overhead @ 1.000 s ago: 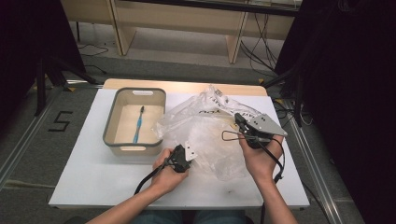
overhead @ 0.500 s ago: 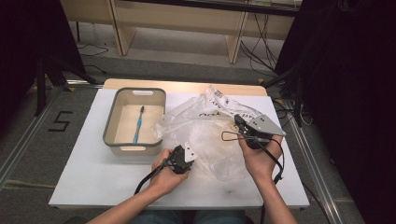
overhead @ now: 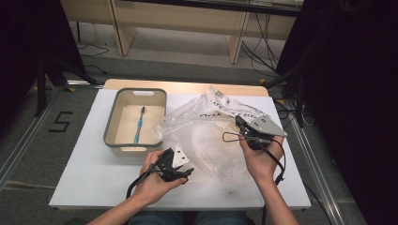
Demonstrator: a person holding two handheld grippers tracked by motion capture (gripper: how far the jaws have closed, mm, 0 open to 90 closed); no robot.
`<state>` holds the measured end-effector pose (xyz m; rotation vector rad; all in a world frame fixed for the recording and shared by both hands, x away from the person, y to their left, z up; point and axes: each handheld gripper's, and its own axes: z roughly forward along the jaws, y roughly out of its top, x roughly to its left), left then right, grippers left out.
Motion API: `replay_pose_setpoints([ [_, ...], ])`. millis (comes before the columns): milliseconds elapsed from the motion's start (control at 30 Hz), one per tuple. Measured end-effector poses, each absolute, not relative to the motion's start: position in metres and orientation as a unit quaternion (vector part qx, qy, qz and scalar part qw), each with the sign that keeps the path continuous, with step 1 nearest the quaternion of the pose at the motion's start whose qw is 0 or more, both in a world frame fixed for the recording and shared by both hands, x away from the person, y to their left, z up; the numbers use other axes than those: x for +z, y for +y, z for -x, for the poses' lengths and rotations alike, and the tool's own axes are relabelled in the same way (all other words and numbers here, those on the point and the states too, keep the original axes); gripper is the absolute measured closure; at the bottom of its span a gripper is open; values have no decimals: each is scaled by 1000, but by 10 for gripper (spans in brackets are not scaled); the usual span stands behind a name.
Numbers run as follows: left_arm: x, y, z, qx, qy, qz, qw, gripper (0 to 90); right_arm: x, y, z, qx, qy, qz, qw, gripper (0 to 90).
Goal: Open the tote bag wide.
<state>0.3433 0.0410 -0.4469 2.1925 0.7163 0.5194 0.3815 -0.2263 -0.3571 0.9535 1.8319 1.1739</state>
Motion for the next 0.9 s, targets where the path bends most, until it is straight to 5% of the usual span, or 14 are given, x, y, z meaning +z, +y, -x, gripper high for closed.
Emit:
replay_pose_setpoints([
  [900,-418,121,-331,214,354,-822,391,315,-357,-229,-382,464,713,-376,368,900],
])
